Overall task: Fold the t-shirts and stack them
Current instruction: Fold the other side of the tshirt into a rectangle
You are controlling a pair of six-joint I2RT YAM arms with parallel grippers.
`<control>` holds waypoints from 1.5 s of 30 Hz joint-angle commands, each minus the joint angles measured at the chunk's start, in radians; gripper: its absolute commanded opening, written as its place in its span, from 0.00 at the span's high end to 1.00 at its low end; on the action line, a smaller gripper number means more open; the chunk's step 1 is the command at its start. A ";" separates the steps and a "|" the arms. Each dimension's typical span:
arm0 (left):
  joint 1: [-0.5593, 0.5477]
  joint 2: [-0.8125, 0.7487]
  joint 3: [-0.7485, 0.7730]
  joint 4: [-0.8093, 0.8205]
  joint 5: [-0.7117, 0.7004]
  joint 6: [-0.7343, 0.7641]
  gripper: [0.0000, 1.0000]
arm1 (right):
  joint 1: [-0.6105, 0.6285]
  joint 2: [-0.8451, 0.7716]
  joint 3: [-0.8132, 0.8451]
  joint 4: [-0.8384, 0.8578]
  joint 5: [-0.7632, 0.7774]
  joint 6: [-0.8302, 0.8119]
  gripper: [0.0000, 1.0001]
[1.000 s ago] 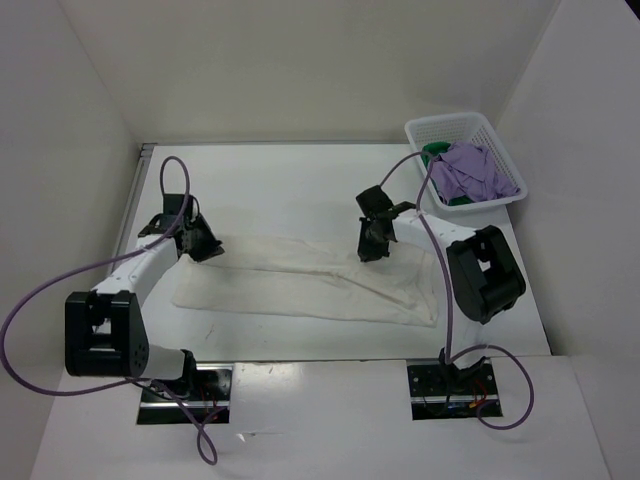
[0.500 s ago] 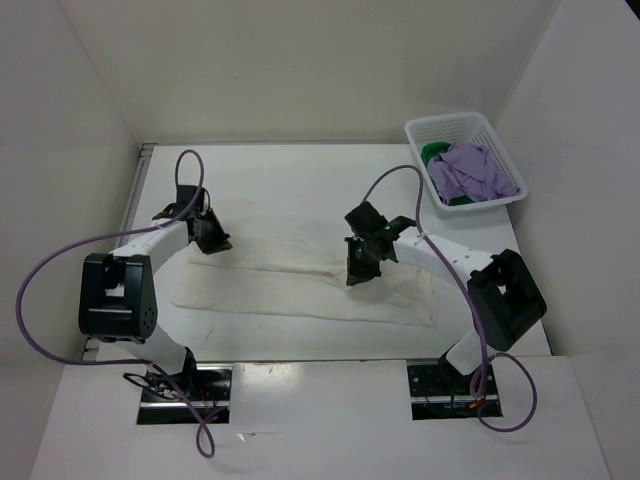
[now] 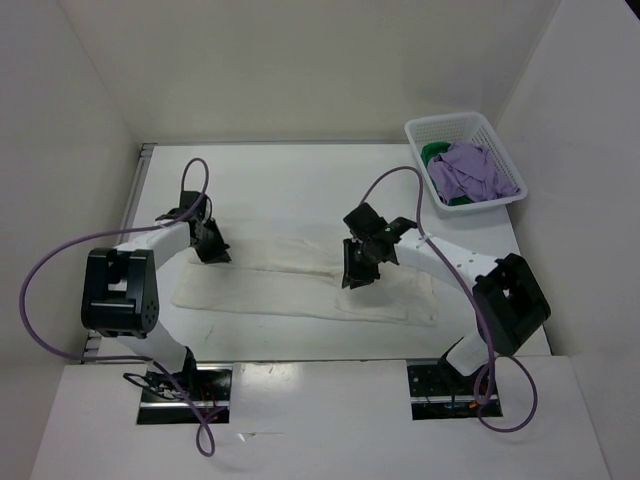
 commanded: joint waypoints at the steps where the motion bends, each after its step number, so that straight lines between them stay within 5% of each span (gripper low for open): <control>1: -0.003 -0.073 -0.012 -0.096 -0.007 0.040 0.87 | -0.015 -0.010 0.003 0.060 0.038 0.001 0.70; 10: 0.050 -0.340 0.000 -0.254 -0.041 0.012 0.86 | -0.038 -0.028 -0.023 0.121 0.077 0.012 0.70; 15: 0.020 -0.182 -0.003 -0.012 0.042 -0.066 0.88 | -0.038 0.044 0.072 0.141 0.038 -0.020 1.00; 24: -0.016 0.126 0.205 -0.018 -0.026 0.092 0.95 | -0.038 0.150 0.192 0.176 -0.037 -0.057 1.00; 36: -0.016 0.105 0.138 -0.144 -0.161 0.172 0.99 | -0.038 0.224 0.336 0.176 -0.028 -0.085 0.99; 45: -0.016 0.024 0.138 -0.265 -0.138 0.170 0.99 | -0.038 0.286 0.399 0.204 -0.084 -0.094 0.96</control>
